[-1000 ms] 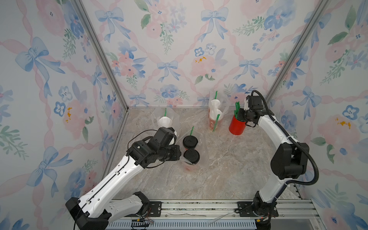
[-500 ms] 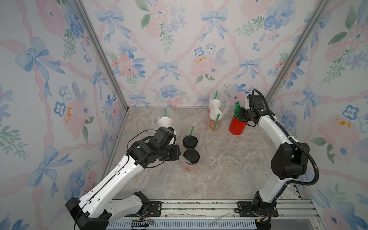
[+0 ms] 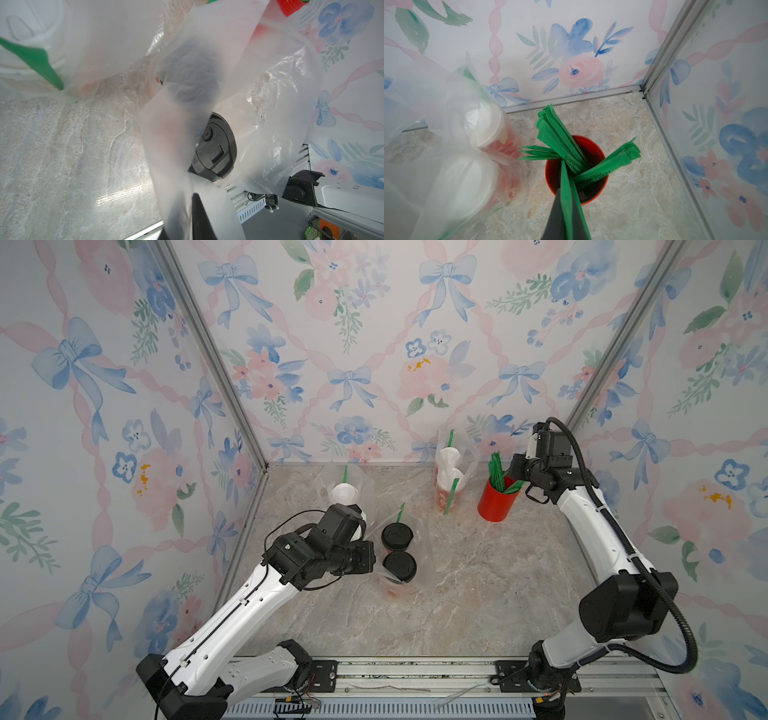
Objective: Pack milk tea into plastic carrier bags
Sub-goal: Pick up the straw from the container.
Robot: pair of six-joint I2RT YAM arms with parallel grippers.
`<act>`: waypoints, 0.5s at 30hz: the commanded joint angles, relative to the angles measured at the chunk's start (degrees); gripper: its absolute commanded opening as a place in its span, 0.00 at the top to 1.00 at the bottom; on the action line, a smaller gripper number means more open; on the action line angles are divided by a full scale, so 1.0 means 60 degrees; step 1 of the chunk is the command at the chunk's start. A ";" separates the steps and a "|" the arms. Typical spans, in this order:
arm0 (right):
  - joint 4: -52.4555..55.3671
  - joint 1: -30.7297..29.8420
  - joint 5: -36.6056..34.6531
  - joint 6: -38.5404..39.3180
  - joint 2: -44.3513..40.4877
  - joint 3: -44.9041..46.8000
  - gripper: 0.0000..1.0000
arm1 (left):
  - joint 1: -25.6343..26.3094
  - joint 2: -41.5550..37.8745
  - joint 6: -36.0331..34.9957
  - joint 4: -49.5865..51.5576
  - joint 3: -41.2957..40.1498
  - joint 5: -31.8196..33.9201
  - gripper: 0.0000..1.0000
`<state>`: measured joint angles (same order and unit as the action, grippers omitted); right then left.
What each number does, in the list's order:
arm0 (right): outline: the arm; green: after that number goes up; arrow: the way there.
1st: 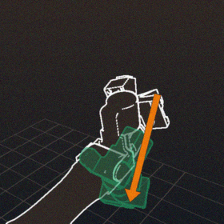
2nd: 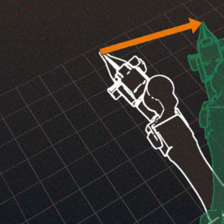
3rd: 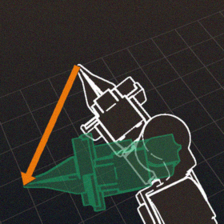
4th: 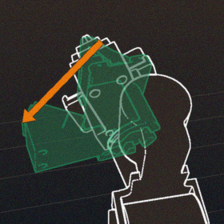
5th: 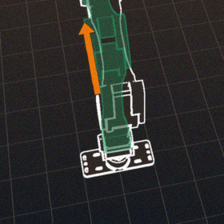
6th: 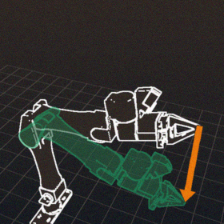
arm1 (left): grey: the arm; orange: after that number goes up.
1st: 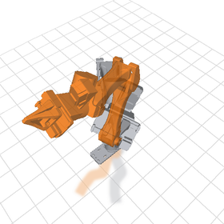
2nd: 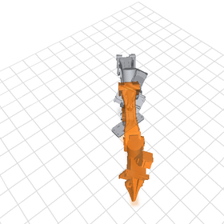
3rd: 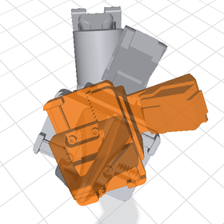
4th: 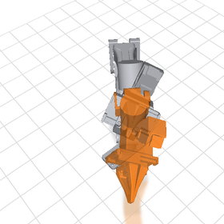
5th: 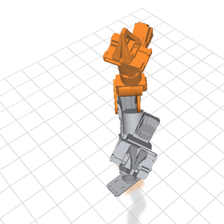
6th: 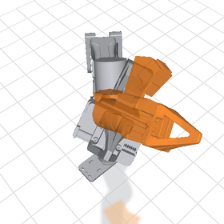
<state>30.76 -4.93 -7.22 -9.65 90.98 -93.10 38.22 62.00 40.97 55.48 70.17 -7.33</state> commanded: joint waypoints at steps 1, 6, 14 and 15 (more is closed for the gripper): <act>0.0721 -0.0209 -0.0454 0.0228 -0.0615 -0.0470 1.00 | -0.0056 -0.0181 -0.0171 0.0098 0.0023 0.0076 0.89; 0.1569 -0.0474 -0.0624 0.0326 -0.1218 -0.1096 1.00 | -0.0057 -0.0223 -0.0171 0.0098 0.0023 0.0079 0.90; 0.3099 -0.1864 -0.0569 0.0625 -0.2105 -0.2449 1.00 | -0.0071 -0.0299 -0.0163 0.0098 0.0024 0.0109 0.92; 0.3297 -0.2104 -0.0480 0.0641 -0.2171 -0.2630 1.00 | -0.0084 -0.0313 -0.0156 0.0098 0.0023 0.0109 0.92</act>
<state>44.56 -14.57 -10.55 -7.20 79.53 -105.67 38.22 61.06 40.97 55.46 70.17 -7.31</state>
